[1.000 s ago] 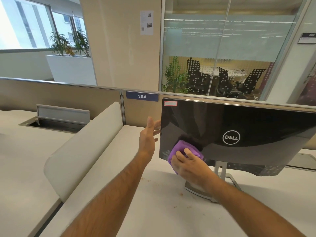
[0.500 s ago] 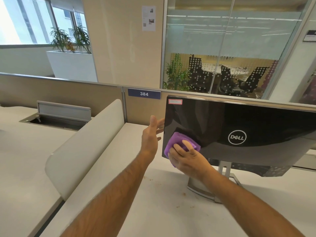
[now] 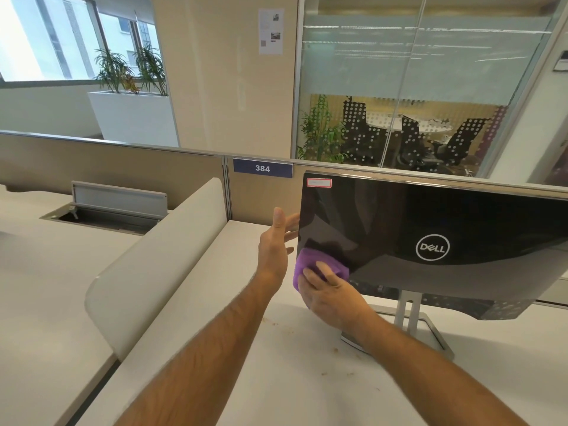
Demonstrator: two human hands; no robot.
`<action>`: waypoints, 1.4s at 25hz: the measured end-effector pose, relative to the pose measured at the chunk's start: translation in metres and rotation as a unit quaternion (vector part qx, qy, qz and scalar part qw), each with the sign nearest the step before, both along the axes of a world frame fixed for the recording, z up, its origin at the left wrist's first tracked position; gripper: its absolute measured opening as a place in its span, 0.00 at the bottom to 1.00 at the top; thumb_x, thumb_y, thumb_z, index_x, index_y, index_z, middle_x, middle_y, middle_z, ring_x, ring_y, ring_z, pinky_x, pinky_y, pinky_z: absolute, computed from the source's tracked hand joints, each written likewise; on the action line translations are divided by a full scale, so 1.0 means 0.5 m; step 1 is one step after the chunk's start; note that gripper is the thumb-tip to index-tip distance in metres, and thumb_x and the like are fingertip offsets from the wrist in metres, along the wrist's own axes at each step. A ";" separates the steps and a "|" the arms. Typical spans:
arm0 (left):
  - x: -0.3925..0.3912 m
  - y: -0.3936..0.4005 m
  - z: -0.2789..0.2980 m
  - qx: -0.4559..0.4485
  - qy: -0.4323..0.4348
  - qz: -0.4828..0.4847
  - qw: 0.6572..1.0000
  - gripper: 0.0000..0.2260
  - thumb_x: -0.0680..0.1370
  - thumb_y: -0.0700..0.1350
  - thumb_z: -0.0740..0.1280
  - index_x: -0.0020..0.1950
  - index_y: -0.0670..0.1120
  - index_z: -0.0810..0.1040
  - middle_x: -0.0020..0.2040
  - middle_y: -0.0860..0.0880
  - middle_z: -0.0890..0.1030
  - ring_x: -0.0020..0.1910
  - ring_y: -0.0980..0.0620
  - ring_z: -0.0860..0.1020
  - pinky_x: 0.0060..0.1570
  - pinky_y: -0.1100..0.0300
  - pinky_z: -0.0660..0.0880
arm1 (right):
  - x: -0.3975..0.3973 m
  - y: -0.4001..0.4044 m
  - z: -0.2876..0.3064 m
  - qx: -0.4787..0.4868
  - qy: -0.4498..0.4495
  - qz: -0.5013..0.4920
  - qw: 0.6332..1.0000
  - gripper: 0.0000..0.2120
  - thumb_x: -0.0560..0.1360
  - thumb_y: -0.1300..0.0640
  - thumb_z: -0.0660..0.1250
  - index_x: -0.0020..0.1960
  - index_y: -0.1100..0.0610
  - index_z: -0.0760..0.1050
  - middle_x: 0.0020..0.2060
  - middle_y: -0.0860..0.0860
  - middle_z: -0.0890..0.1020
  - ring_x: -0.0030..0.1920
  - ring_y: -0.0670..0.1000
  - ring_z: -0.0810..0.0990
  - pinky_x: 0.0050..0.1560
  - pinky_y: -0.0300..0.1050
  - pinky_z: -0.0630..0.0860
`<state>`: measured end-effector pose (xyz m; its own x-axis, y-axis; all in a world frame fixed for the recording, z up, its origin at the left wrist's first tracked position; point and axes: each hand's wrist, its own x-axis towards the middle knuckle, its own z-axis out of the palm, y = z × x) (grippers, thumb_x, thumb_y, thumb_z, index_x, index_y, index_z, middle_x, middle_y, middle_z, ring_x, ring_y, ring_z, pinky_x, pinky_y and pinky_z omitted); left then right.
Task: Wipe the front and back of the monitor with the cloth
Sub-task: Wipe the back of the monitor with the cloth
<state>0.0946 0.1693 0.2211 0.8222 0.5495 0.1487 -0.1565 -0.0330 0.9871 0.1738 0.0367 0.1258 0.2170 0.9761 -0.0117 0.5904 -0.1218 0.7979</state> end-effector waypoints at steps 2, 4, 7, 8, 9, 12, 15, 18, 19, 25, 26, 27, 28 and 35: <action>0.000 0.000 0.000 0.002 0.001 0.001 1.000 0.31 0.73 0.69 0.46 0.62 0.57 0.78 0.65 0.54 0.79 0.62 0.50 0.77 0.66 0.43 0.71 | -0.012 0.003 -0.030 -0.100 -0.018 -0.013 0.995 0.27 0.72 0.52 0.75 0.68 0.58 0.73 0.68 0.58 0.72 0.69 0.65 0.67 0.73 0.63 0.58; -0.001 -0.001 0.000 0.001 0.000 0.003 1.000 0.30 0.73 0.69 0.46 0.62 0.58 0.78 0.64 0.55 0.79 0.62 0.50 0.77 0.66 0.43 0.71 | -0.017 0.003 -0.022 -0.110 -0.035 -0.013 0.993 0.27 0.71 0.51 0.76 0.66 0.57 0.74 0.67 0.58 0.73 0.68 0.65 0.68 0.72 0.64 0.59; -0.001 -0.004 0.000 -0.004 -0.002 0.007 1.000 0.29 0.73 0.69 0.46 0.60 0.59 0.78 0.62 0.56 0.79 0.60 0.51 0.78 0.66 0.43 0.72 | -0.005 0.002 0.013 -0.016 -0.024 -0.016 0.999 0.27 0.69 0.50 0.76 0.65 0.56 0.75 0.65 0.58 0.75 0.66 0.65 0.68 0.69 0.62 0.65; -0.001 -0.006 0.001 -0.005 -0.001 0.009 1.000 0.29 0.73 0.69 0.45 0.60 0.58 0.78 0.62 0.56 0.79 0.60 0.50 0.78 0.66 0.43 0.72 | 0.001 0.001 0.017 0.000 -0.020 -0.018 1.000 0.27 0.69 0.50 0.76 0.66 0.56 0.75 0.66 0.58 0.74 0.67 0.65 0.68 0.70 0.62 0.64; -0.001 -0.006 0.001 -0.005 0.001 0.010 1.000 0.30 0.73 0.69 0.45 0.61 0.58 0.78 0.63 0.55 0.79 0.61 0.50 0.78 0.66 0.43 0.72 | 0.004 0.000 0.014 -0.004 -0.021 -0.021 1.000 0.27 0.70 0.50 0.75 0.67 0.55 0.74 0.67 0.58 0.73 0.68 0.65 0.67 0.71 0.62 0.63; -0.002 -0.007 0.002 -0.006 0.005 0.011 1.000 0.32 0.73 0.69 0.45 0.63 0.56 0.78 0.66 0.53 0.78 0.62 0.49 0.77 0.66 0.42 0.71 | -0.008 -0.009 -0.027 -0.067 -0.014 -0.043 0.997 0.25 0.73 0.52 0.74 0.67 0.57 0.73 0.69 0.58 0.71 0.71 0.65 0.64 0.74 0.62 0.57; -0.005 -0.010 0.005 -0.009 0.007 0.012 1.000 0.33 0.72 0.70 0.45 0.63 0.56 0.78 0.66 0.53 0.78 0.63 0.49 0.76 0.67 0.41 0.69 | -0.026 -0.030 -0.053 -0.116 0.031 -0.055 0.991 0.24 0.74 0.54 0.73 0.68 0.58 0.73 0.71 0.58 0.70 0.73 0.65 0.62 0.74 0.62 0.53; -0.008 -0.017 0.006 -0.020 0.004 0.017 1.000 0.31 0.73 0.70 0.46 0.61 0.58 0.78 0.65 0.54 0.78 0.63 0.50 0.76 0.67 0.41 0.68 | -0.042 -0.054 -0.046 -0.111 0.141 -0.081 0.980 0.20 0.77 0.55 0.70 0.68 0.57 0.73 0.70 0.57 0.71 0.73 0.63 0.63 0.74 0.64 0.55; -0.009 -0.018 0.005 -0.024 0.003 0.020 1.000 0.30 0.73 0.70 0.46 0.60 0.58 0.78 0.65 0.54 0.78 0.62 0.50 0.76 0.67 0.41 0.68 | -0.050 -0.066 -0.043 -0.093 0.184 -0.091 0.974 0.21 0.76 0.56 0.70 0.68 0.56 0.72 0.70 0.57 0.71 0.72 0.63 0.65 0.72 0.65 0.57; 0.004 -0.045 -0.012 -0.014 -0.016 0.077 0.997 0.33 0.73 0.71 0.48 0.64 0.54 0.78 0.65 0.54 0.78 0.64 0.47 0.76 0.69 0.40 0.67 | -0.100 -0.177 -0.028 0.254 0.572 -0.159 0.763 0.22 0.76 0.60 0.69 0.68 0.49 0.72 0.62 0.49 0.78 0.60 0.49 0.74 0.63 0.46 0.71; 0.008 -0.049 -0.015 -0.010 -0.021 0.091 0.996 0.34 0.72 0.72 0.48 0.64 0.54 0.78 0.63 0.55 0.78 0.64 0.47 0.76 0.69 0.40 0.67 | -0.104 -0.202 -0.023 0.334 0.630 -0.158 0.683 0.21 0.76 0.62 0.69 0.68 0.51 0.73 0.60 0.50 0.79 0.59 0.49 0.76 0.62 0.47 0.75; 0.013 -0.054 -0.019 -0.001 -0.025 0.105 0.994 0.36 0.71 0.75 0.47 0.63 0.55 0.78 0.63 0.55 0.78 0.64 0.46 0.76 0.69 0.41 0.67 | -0.108 -0.230 -0.017 0.420 0.666 -0.140 0.600 0.18 0.77 0.64 0.67 0.66 0.54 0.74 0.59 0.52 0.80 0.59 0.50 0.78 0.61 0.49 0.77; 0.019 -0.061 -0.022 0.012 -0.023 0.120 0.992 0.39 0.69 0.78 0.47 0.64 0.55 0.78 0.63 0.54 0.79 0.64 0.46 0.76 0.69 0.41 0.67 | -0.109 -0.261 -0.011 0.513 0.668 -0.115 0.527 0.16 0.78 0.65 0.66 0.64 0.53 0.75 0.58 0.51 0.81 0.58 0.50 0.80 0.59 0.48 0.79; 0.039 -0.094 -0.027 0.049 -0.009 0.191 0.980 0.48 0.62 0.83 0.45 0.66 0.51 0.75 0.65 0.48 0.78 0.63 0.45 0.76 0.66 0.42 0.71 | -0.005 -0.465 0.012 0.886 0.368 -0.175 0.223 0.19 0.77 0.64 0.67 0.65 0.50 0.72 0.55 0.52 0.77 0.53 0.53 0.79 0.52 0.47 0.81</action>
